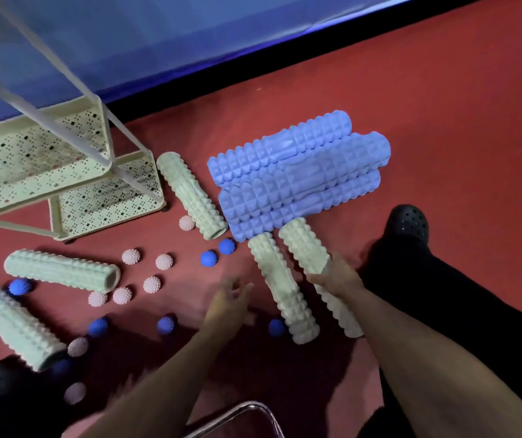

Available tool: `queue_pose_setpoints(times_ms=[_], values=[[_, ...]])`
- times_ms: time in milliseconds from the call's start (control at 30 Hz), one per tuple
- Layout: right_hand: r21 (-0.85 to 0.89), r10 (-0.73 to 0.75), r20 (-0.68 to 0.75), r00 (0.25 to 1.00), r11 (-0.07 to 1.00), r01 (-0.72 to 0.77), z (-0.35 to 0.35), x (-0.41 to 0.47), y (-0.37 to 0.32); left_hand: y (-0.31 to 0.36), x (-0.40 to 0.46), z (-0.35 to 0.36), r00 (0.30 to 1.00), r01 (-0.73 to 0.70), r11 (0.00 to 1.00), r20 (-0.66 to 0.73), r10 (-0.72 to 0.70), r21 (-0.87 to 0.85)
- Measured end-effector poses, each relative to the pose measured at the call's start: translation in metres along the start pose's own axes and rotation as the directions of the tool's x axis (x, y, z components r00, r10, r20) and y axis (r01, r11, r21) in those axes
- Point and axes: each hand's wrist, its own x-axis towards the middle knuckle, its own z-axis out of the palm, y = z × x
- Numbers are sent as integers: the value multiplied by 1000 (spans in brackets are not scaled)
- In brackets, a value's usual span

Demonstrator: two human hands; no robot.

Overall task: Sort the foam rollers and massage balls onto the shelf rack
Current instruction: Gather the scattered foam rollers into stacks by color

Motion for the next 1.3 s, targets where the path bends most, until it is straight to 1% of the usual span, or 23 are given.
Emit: queue_pose_setpoints(times_ms=[33,167,267,400,533,667,733,833,967,1067,1200,1300], values=[[-10,13,3,1000,1000,-12,3,7,2,0,6,4,1000,2,1000,-2,-2,21],[50,58,16,998,997,-58,15,30,5,-5,27,16,1000,24,992,-5,-23,126],[80,70,7,997,994,-71,30,40,5,-5,40,25,997,76,984,18,-80,160],[147,74,-2,997,986,-73,47,40,4,-8,54,30,996,88,981,10,-92,173],[152,58,-17,998,987,-55,48,36,-5,-13,54,25,996,88,980,-15,-87,177],[85,49,-36,998,995,-46,43,25,-22,-17,43,10,997,78,982,-25,-74,173],[50,4,-53,999,999,-2,40,9,-37,-18,34,-4,998,60,984,-46,-53,170],[-37,-132,-65,989,991,130,37,-27,-62,-18,15,-30,998,12,980,-70,1,196],[-200,-325,-92,941,932,302,35,-82,-103,-19,-22,-71,994,-56,960,-79,80,273],[-247,-412,-90,907,891,380,43,-128,-135,-25,-55,-104,988,-93,953,-92,125,288],[-280,-497,-74,865,843,460,68,-188,-173,-41,-96,-148,976,-111,962,-157,153,248],[-303,-545,-26,838,803,513,94,-226,-193,-57,-120,-180,964,-93,978,-229,134,184]])
